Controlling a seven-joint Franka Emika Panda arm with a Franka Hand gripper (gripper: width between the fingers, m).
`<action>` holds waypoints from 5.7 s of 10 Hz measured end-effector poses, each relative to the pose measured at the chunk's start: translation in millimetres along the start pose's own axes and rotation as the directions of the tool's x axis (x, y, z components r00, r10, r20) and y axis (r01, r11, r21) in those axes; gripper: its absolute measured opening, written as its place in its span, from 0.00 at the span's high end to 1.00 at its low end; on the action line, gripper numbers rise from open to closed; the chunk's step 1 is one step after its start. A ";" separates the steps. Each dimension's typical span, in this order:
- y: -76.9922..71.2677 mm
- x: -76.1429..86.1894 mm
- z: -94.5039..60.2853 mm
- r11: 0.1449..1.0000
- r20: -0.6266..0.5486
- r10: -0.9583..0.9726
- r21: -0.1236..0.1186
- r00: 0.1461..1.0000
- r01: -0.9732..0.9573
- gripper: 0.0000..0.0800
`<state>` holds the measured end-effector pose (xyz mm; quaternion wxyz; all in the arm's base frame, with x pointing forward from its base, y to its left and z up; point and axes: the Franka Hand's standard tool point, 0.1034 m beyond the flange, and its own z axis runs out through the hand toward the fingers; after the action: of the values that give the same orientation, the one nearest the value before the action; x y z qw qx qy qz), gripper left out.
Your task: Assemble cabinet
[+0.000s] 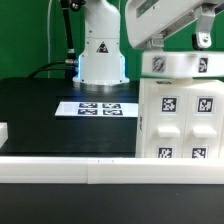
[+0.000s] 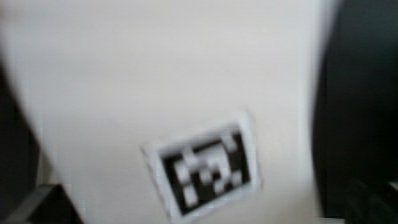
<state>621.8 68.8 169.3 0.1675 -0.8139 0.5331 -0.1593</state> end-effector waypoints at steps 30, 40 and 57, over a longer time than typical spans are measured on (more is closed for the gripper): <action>9.7 6.2 -5.1 0.973 0.227 -0.156 -0.133 0.961 0.189 0.00; -5.0 3.4 4.8 0.958 0.237 -0.215 -0.138 0.947 0.252 0.00; 12.8 -26.4 18.9 0.881 0.427 -0.238 -0.282 0.872 0.379 0.30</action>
Offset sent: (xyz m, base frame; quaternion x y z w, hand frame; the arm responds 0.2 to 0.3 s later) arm -0.0108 -0.0025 0.0123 0.0094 -0.0154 -0.0128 0.9998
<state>609.6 90.3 144.7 0.0888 -0.9213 0.3709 0.0757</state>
